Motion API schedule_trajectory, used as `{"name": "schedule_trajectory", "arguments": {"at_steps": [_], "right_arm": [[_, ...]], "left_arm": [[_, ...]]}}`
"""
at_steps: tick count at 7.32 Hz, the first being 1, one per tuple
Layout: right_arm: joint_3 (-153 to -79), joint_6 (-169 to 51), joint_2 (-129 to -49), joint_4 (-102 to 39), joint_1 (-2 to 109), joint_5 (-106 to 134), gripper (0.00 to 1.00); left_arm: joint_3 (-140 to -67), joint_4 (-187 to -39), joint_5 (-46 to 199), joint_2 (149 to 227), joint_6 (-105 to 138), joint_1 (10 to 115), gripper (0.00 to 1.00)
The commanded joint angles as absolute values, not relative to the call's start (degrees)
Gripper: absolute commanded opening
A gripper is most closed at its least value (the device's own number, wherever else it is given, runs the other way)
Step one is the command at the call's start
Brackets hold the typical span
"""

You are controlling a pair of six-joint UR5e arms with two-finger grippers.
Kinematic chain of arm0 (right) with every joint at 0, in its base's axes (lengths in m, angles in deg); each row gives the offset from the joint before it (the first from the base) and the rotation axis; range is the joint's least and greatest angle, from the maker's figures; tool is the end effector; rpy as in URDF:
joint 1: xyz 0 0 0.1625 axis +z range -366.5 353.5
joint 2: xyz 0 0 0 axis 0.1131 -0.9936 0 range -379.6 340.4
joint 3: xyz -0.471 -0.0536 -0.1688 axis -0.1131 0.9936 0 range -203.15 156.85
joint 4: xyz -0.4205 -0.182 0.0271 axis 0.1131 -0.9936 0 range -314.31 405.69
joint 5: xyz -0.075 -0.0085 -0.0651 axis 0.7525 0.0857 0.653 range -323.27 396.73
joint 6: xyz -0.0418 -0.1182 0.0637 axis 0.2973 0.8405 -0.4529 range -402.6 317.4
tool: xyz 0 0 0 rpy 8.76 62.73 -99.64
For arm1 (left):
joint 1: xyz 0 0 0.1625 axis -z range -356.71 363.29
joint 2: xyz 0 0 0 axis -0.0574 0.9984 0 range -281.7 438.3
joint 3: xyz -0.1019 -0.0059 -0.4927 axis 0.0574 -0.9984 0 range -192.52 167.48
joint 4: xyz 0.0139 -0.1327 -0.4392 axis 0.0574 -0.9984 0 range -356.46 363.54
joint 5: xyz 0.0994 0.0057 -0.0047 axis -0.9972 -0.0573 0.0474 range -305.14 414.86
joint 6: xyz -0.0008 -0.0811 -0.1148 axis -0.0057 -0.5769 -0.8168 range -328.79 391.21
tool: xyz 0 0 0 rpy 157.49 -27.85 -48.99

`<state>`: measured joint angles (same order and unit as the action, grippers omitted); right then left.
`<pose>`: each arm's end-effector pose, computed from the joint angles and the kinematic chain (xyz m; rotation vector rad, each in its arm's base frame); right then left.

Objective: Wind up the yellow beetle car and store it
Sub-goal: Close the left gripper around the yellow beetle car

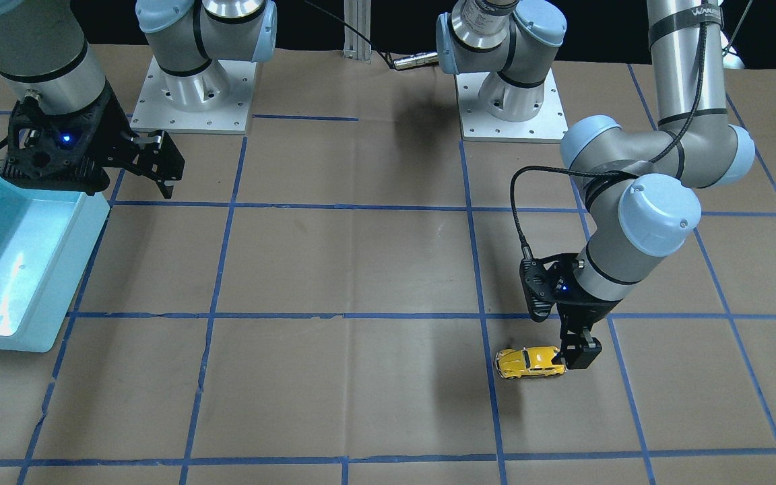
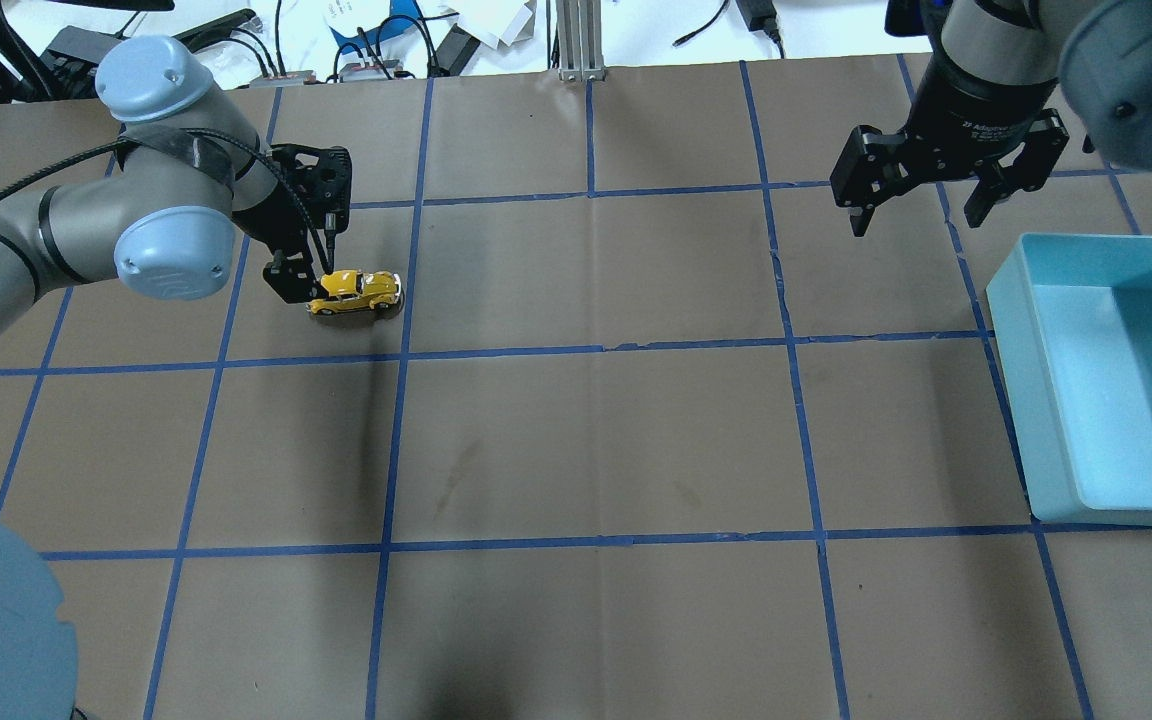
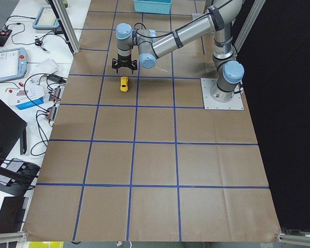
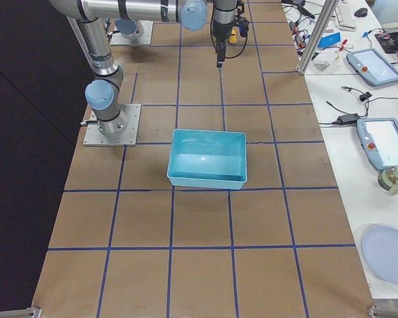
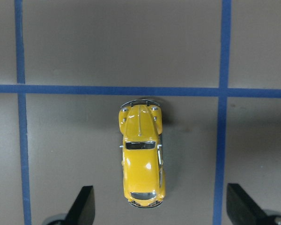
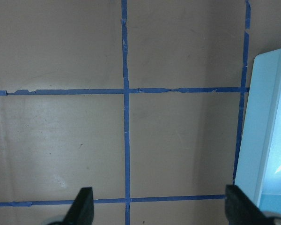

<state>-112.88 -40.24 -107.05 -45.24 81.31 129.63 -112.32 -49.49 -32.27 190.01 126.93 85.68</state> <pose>0.1046 -0.5620 0.5048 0.0054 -3.0915 -0.0398 -0.0500 -0.6859 0.2701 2.1542 2.2211 -0.1524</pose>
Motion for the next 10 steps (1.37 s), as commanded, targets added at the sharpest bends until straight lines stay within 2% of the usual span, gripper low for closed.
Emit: {"name": "schedule_trajectory", "arguments": {"at_steps": [1,10], "right_arm": [[-112.9,-40.3,-107.1,-45.2,81.3,129.6,1.0],[-112.9,-40.2,-107.1,-45.2,81.3,129.6,1.0]], "left_arm": [[-110.9,-48.8,-32.3,193.8,126.8,85.6,1.0],[-110.6,-48.7,-32.8,197.0,126.9,85.6,1.0]]}}
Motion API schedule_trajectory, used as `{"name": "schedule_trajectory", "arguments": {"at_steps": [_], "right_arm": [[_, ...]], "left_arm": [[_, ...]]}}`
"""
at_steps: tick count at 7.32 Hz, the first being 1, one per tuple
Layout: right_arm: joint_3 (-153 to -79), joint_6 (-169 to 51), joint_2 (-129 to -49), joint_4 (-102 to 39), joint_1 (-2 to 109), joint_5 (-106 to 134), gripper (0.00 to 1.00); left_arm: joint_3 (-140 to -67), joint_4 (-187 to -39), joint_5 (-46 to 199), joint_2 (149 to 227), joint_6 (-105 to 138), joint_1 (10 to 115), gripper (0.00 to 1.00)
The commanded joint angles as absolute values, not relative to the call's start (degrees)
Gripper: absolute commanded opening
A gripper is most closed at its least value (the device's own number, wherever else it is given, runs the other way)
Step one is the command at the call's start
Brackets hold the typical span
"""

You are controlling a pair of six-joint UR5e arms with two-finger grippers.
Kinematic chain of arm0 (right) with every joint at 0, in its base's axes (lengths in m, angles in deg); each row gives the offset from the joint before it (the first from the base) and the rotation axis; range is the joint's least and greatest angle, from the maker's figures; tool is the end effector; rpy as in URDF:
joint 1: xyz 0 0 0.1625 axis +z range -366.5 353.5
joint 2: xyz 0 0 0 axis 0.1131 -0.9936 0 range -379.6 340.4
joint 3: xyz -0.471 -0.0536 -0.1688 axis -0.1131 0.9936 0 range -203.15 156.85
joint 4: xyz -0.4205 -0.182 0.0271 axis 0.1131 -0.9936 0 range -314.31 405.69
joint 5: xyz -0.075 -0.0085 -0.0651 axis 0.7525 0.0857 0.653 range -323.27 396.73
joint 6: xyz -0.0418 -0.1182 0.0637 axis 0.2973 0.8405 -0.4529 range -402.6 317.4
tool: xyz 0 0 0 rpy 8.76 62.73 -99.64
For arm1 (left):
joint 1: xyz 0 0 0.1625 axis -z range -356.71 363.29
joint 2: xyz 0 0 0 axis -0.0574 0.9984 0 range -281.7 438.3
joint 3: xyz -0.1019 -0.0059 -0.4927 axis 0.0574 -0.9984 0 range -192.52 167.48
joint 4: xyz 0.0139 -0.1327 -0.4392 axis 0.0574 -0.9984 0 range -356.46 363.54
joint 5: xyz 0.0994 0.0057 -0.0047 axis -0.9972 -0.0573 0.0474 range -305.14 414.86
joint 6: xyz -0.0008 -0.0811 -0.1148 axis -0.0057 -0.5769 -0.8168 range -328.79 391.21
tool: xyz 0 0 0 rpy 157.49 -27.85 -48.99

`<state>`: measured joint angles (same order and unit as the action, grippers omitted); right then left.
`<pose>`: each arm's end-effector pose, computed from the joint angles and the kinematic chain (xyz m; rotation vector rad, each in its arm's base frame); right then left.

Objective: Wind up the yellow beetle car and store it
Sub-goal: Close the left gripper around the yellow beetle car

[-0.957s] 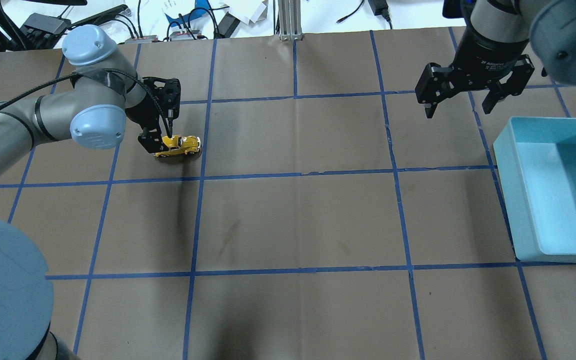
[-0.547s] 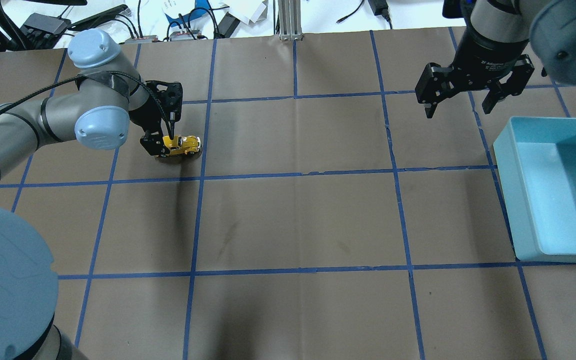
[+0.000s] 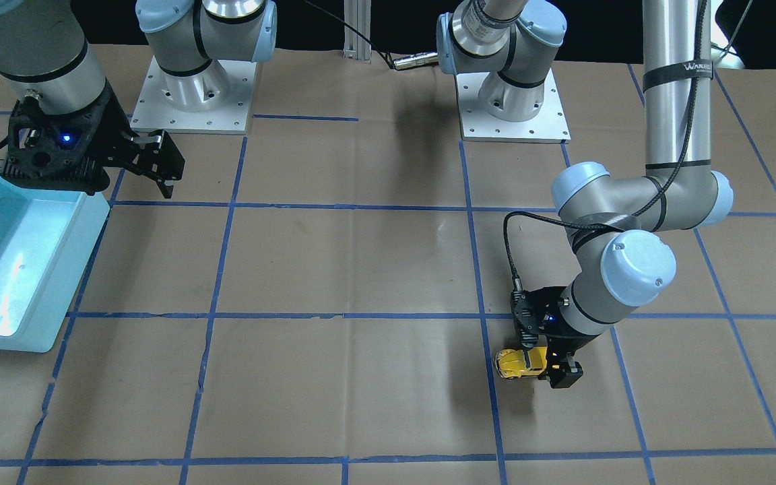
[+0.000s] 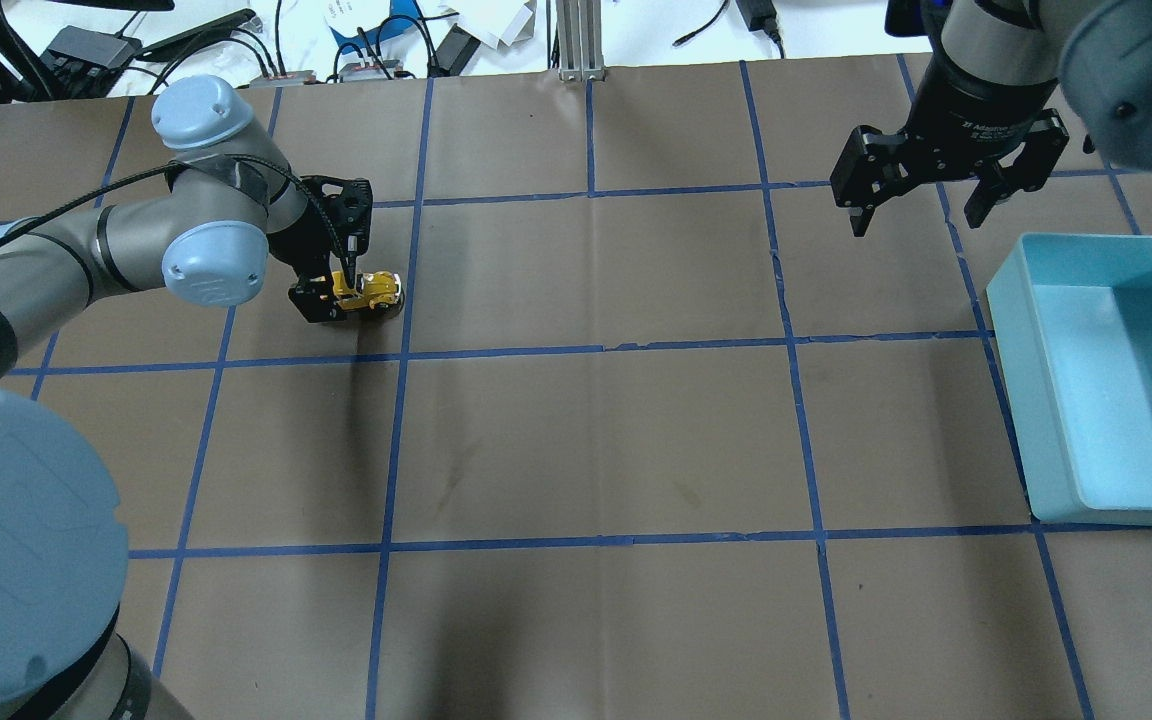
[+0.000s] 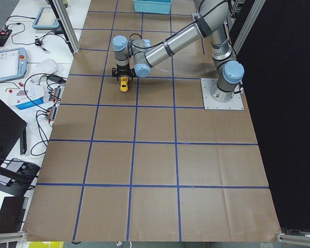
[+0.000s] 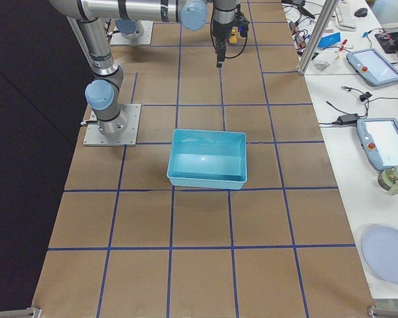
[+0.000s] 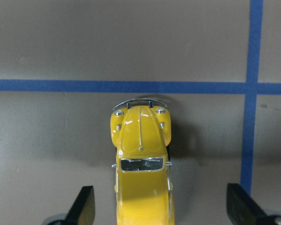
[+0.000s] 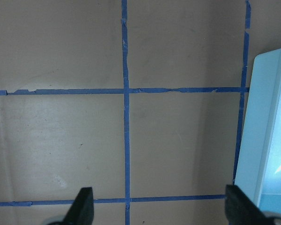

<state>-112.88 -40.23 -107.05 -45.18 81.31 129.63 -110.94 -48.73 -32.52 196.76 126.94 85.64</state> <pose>0.1046 -0.5618 0.5047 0.0057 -3.0916 -0.0414 -0.0463 -0.7053 0.2023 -2.1721 -2.2454 0.0706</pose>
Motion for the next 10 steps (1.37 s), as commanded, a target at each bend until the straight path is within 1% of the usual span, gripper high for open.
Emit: {"name": "schedule_trajectory", "arguments": {"at_steps": [1,4,8,9,10], "right_arm": [[-112.9,-40.2,-107.1,-45.1,81.3,129.6,1.0],[-112.9,-40.3,-107.1,-44.9,81.3,129.6,1.0],[-112.9,-40.6,-107.1,-44.9,81.4,129.6,1.0],[-112.9,-40.5,-107.1,-44.9,81.4,129.6,1.0],[-112.9,-40.6,-107.1,-44.9,81.4,129.6,1.0]], "left_arm": [[-110.6,-48.7,-32.9,197.0,126.9,85.6,1.0],[-111.6,-48.8,-32.6,197.3,126.5,85.6,1.0],[-110.3,-48.7,-32.4,199.3,126.7,85.6,1.0],[-110.2,-48.7,-32.5,199.1,126.7,85.6,0.96],[-110.3,-48.7,-32.9,199.1,126.9,85.6,0.84]]}}
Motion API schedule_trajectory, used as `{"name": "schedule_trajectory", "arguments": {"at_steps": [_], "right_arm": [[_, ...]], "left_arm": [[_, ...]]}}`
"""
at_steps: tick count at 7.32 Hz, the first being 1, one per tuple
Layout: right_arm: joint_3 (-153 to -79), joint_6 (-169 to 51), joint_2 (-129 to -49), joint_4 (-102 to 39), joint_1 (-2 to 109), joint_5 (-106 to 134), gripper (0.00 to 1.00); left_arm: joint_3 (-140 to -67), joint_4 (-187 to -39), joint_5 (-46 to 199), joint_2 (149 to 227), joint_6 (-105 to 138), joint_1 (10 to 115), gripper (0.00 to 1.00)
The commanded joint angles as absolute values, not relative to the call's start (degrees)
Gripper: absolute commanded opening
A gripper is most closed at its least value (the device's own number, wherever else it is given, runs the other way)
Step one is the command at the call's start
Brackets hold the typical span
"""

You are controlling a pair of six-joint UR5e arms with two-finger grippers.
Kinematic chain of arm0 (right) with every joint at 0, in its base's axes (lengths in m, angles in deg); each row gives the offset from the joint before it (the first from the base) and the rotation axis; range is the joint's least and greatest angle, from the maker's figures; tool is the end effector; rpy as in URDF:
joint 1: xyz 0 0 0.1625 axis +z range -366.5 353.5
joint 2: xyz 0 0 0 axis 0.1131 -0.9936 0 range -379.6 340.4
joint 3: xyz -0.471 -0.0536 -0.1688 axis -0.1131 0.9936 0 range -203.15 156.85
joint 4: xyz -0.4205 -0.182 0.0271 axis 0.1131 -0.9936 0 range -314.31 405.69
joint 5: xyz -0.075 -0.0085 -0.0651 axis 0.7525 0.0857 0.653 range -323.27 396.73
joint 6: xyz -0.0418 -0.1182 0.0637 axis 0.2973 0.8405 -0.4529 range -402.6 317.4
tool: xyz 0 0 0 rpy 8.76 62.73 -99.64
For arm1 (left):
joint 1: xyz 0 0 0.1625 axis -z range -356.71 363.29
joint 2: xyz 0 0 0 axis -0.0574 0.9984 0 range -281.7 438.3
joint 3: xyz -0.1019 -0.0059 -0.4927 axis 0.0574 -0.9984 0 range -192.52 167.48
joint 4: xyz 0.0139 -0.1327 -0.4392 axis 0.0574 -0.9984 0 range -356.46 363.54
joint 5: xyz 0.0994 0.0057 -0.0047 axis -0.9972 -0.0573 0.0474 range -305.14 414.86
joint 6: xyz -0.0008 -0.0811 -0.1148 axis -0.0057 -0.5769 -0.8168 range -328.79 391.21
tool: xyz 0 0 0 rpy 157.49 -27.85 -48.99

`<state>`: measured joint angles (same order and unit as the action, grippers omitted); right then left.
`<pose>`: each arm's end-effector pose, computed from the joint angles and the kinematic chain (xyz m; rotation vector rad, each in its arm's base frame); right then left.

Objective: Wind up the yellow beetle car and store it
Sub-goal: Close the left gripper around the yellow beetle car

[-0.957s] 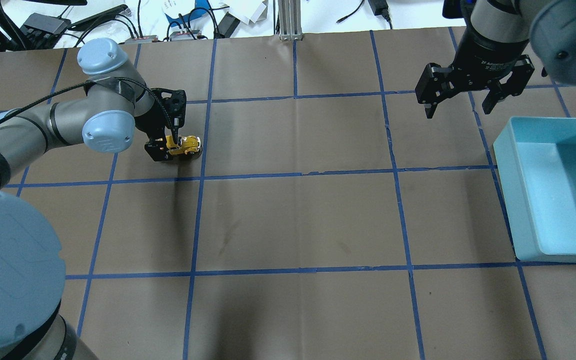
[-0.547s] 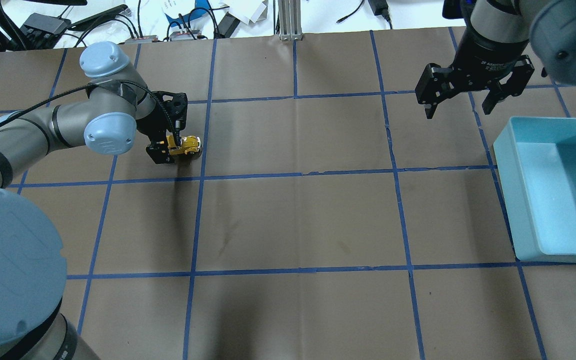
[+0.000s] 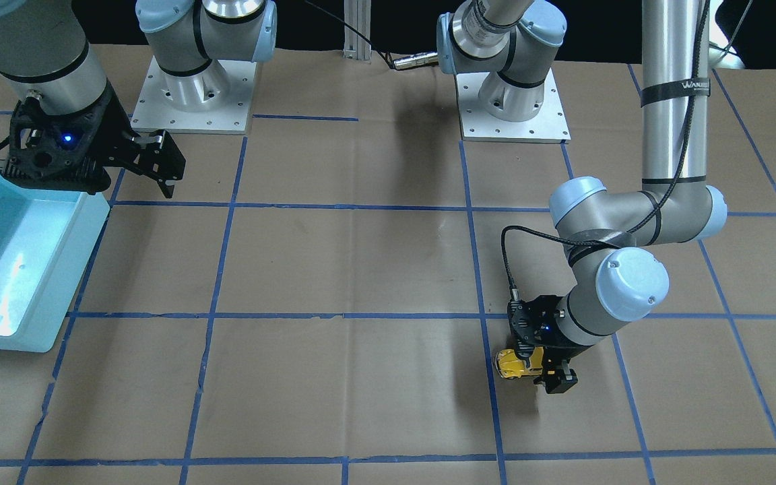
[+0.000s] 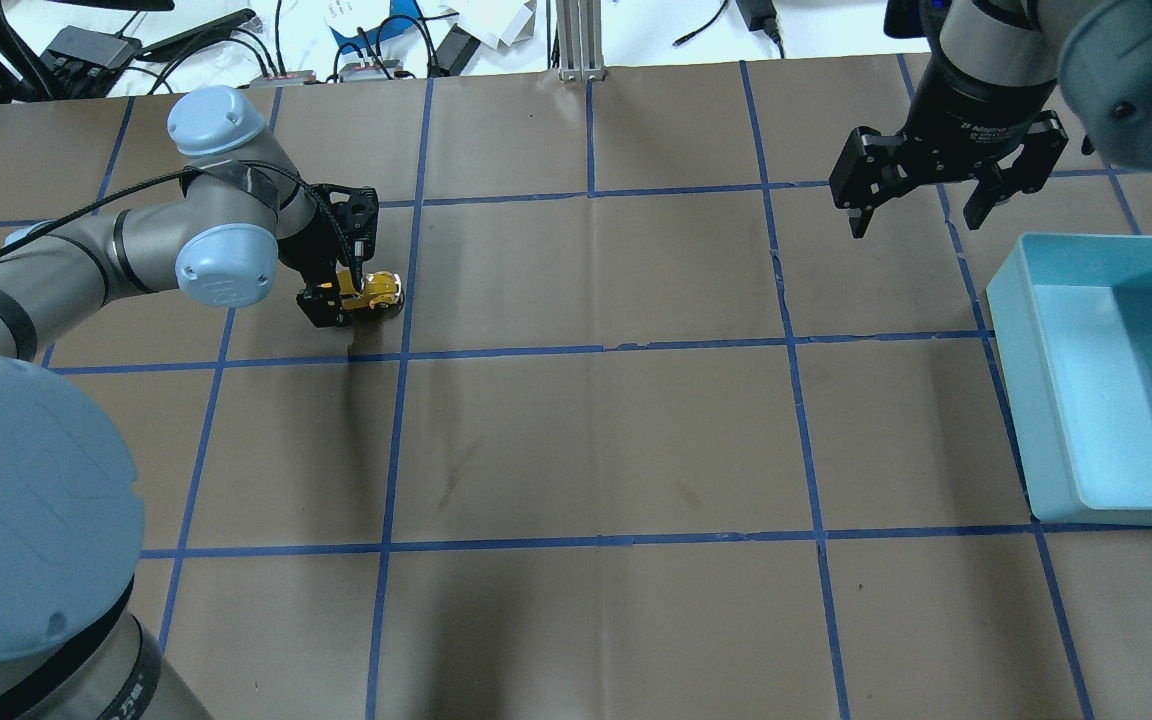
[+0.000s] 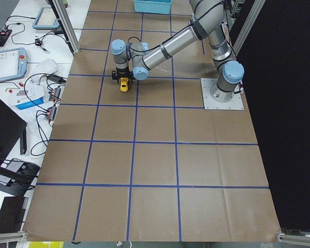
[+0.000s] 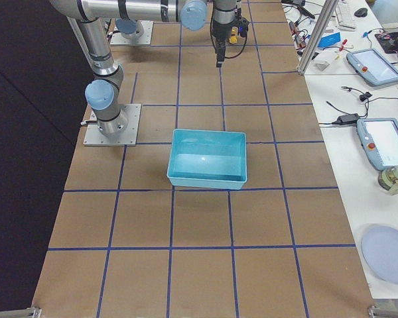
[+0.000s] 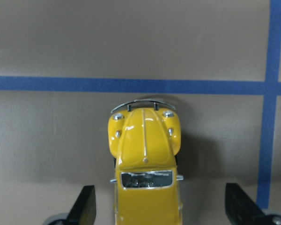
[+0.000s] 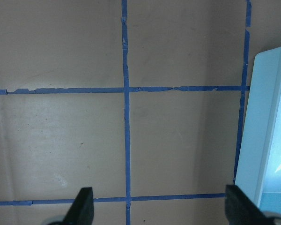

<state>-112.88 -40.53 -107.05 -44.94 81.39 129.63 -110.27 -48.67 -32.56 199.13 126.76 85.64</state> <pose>0.1055 -0.5611 0.5043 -0.0001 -3.0915 -0.0477 -0.0454 -0.7114 0.1789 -2.1529 -2.2340 0.0416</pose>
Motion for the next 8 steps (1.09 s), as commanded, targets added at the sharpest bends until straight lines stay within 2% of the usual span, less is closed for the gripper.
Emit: {"name": "schedule_trajectory", "arguments": {"at_steps": [1,2,3,8], "right_arm": [[-112.9,-40.6,-107.1,-44.9,81.4,129.6,1.0],[-112.9,-40.6,-107.1,-44.9,81.4,129.6,1.0],[-112.9,-40.6,-107.1,-44.8,81.4,129.6,1.0],[-112.9,-40.6,-107.1,-44.9,81.4,129.6,1.0]], "left_arm": [[-110.4,-48.7,-33.0,199.1,127.1,85.6,0.69],[-110.6,-48.7,-33.0,199.0,127.0,85.6,0.57],[-110.8,-48.7,-33.0,198.4,127.0,85.6,0.51],[-114.3,-48.6,-33.0,195.4,130.0,86.5,0.48]]}}
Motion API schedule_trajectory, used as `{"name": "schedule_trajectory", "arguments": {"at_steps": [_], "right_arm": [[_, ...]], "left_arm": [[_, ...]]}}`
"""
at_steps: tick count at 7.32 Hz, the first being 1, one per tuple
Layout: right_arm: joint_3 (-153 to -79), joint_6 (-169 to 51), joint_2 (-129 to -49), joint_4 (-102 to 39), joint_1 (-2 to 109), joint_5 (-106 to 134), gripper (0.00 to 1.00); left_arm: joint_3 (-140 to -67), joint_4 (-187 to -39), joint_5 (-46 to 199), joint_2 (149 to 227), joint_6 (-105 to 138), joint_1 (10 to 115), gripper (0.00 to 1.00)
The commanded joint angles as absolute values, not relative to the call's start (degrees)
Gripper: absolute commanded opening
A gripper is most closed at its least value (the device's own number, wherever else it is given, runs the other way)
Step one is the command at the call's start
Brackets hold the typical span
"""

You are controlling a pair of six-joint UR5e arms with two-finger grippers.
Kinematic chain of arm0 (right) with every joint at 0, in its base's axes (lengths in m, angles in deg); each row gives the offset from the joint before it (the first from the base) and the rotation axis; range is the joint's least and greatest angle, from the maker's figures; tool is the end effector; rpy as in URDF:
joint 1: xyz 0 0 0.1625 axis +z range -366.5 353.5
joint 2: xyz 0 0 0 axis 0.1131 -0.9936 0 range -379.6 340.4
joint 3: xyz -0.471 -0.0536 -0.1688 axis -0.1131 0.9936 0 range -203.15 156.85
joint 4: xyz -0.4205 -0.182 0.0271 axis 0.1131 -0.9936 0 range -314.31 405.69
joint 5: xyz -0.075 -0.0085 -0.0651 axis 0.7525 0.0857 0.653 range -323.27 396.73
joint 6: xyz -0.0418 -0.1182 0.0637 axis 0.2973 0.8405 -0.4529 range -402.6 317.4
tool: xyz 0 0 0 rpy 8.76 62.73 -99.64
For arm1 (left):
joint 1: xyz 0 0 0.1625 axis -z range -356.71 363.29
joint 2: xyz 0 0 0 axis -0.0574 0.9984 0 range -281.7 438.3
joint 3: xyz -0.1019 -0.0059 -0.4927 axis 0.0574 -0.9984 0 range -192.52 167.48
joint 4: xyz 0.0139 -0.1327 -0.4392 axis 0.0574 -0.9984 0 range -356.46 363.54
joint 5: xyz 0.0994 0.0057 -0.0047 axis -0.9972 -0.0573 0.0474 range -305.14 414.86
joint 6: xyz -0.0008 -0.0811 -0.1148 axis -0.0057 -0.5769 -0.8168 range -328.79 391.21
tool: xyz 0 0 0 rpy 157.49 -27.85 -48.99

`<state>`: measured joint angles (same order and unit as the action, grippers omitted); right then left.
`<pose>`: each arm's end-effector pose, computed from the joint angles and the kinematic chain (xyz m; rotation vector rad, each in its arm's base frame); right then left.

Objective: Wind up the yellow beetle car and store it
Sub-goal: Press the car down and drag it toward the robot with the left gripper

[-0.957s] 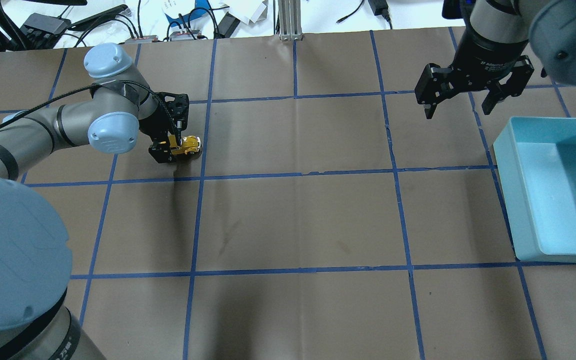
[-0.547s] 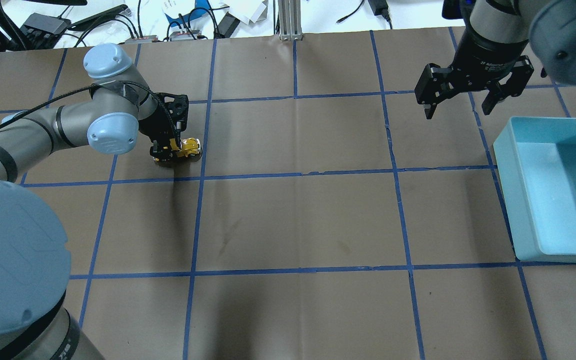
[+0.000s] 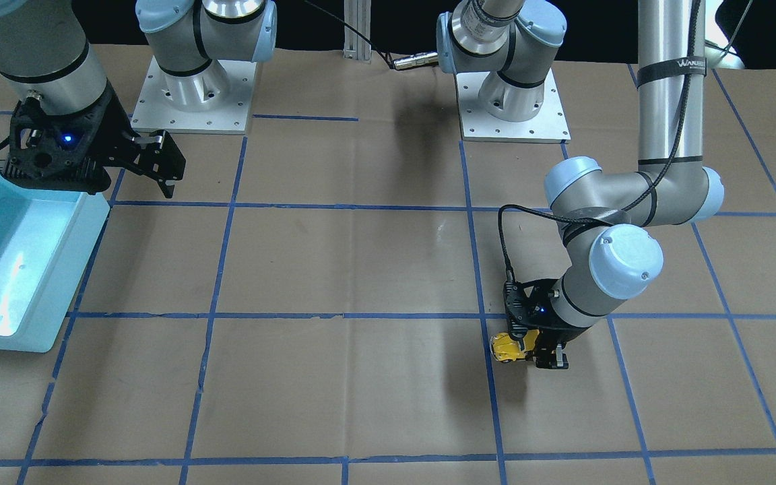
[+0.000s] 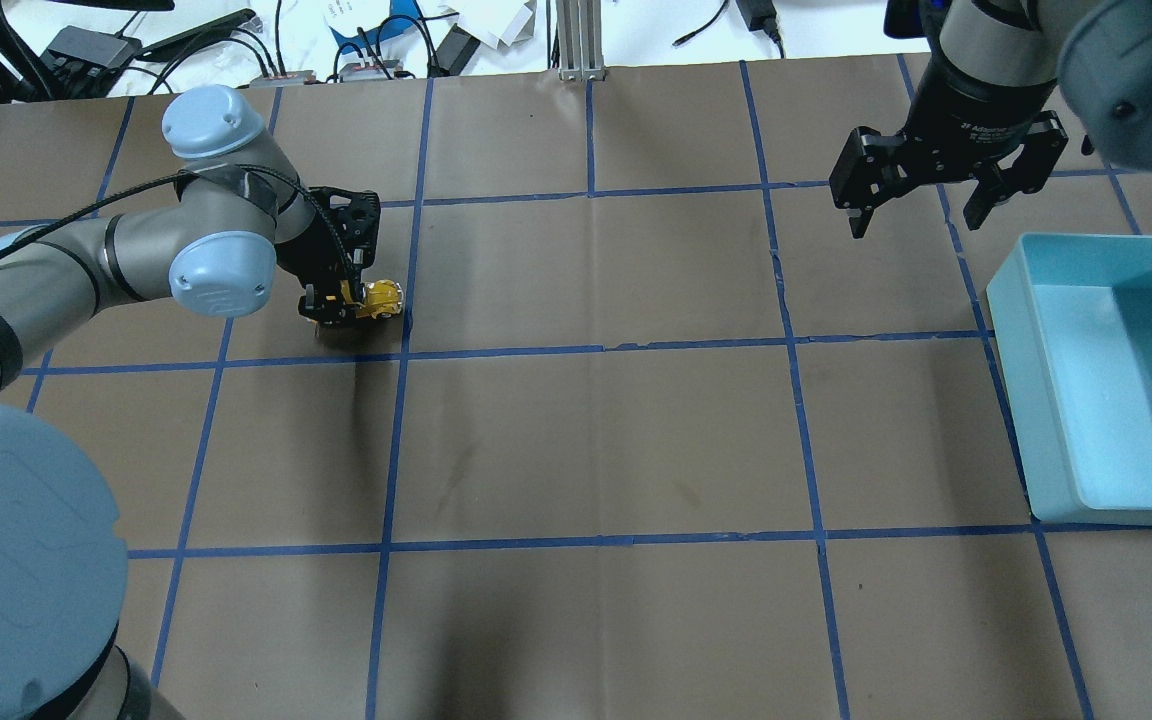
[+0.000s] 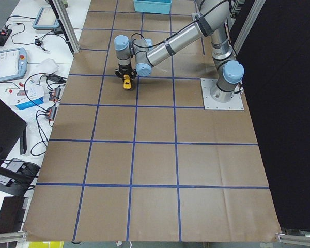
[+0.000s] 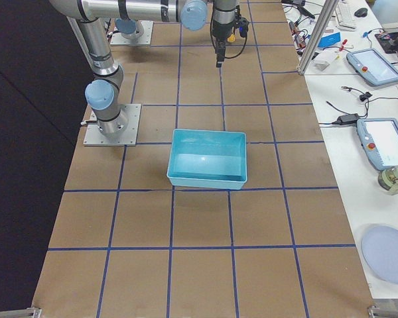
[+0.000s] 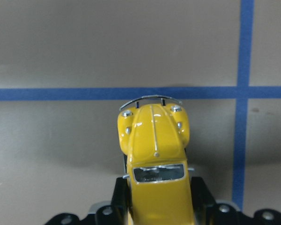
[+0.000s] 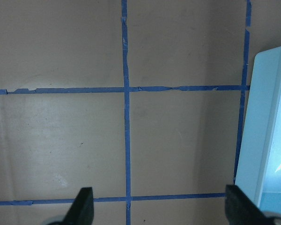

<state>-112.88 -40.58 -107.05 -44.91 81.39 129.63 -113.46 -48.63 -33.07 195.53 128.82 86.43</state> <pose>0.1055 -0.5610 0.5043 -0.0014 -3.0915 -0.0484 -0.0569 -0.6861 0.1974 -2.2165 -2.1880 0.0390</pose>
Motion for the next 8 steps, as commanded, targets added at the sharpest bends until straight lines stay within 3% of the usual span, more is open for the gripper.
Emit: {"name": "schedule_trajectory", "arguments": {"at_steps": [1,8], "right_arm": [[-112.9,-40.6,-107.1,-44.9,81.4,129.6,1.0],[-112.9,-40.6,-107.1,-44.9,81.4,129.6,1.0]], "left_arm": [[-114.6,-48.2,-32.9,195.9,129.5,86.5,0.47],[-114.5,-46.6,-32.3,196.2,129.6,87.8,0.47]]}}
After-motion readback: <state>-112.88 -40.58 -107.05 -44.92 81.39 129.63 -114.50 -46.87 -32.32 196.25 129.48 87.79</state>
